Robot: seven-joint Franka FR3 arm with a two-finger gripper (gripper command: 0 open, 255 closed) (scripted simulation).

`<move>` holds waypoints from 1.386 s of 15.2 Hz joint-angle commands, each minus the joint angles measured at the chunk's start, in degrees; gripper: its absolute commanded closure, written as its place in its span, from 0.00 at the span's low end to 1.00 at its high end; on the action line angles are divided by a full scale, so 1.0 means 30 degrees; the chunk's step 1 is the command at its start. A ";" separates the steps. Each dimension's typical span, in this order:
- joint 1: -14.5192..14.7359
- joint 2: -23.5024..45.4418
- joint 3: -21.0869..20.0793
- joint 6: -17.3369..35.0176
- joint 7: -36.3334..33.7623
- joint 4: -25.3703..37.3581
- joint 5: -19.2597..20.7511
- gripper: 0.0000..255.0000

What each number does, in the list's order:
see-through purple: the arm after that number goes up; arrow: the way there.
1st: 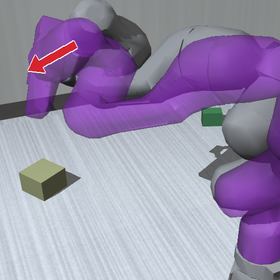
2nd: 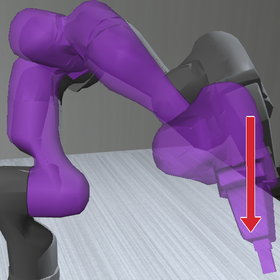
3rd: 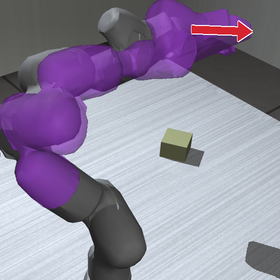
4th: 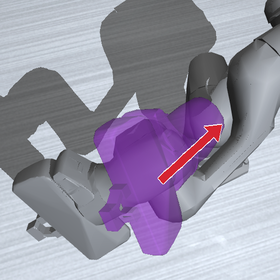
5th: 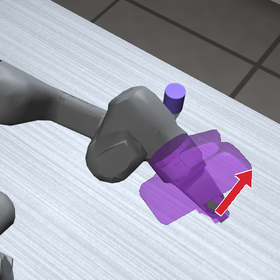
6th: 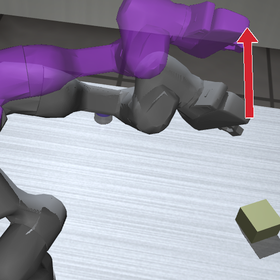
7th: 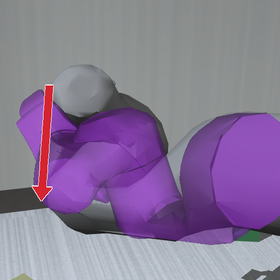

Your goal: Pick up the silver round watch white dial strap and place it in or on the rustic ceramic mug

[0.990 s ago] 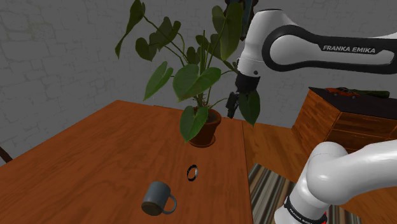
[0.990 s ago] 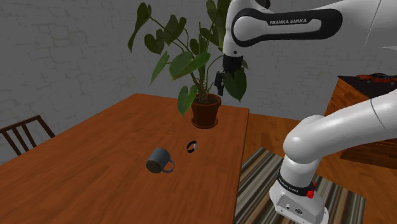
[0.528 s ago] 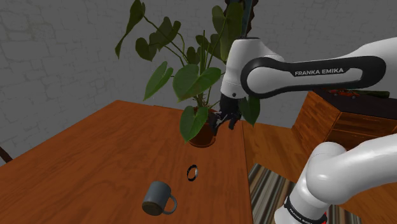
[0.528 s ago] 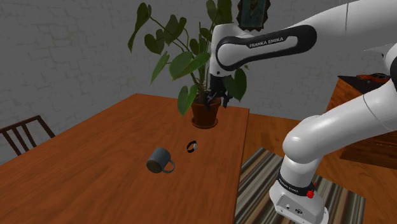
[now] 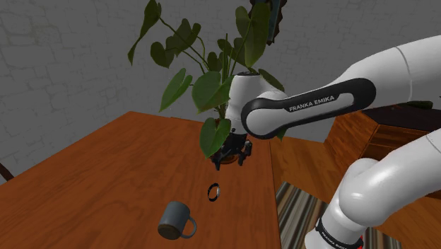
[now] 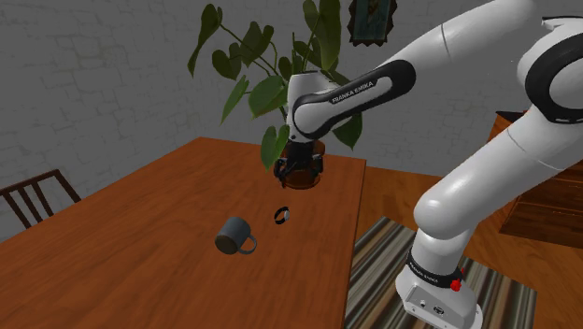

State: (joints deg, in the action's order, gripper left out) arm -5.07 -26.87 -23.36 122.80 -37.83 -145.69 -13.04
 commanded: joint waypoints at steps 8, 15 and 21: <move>-0.0581 0.3704 -0.1746 0.4062 -0.2951 -0.0421 0.0123 0.00; -0.0657 0.4286 -0.1917 0.4867 -0.3102 -0.0667 0.0291 0.00; -0.0656 0.4283 -0.1916 0.4862 -0.3101 -0.0666 0.0290 1.00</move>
State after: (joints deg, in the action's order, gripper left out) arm -7.04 -14.03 -29.11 137.39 -47.14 -147.68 -12.17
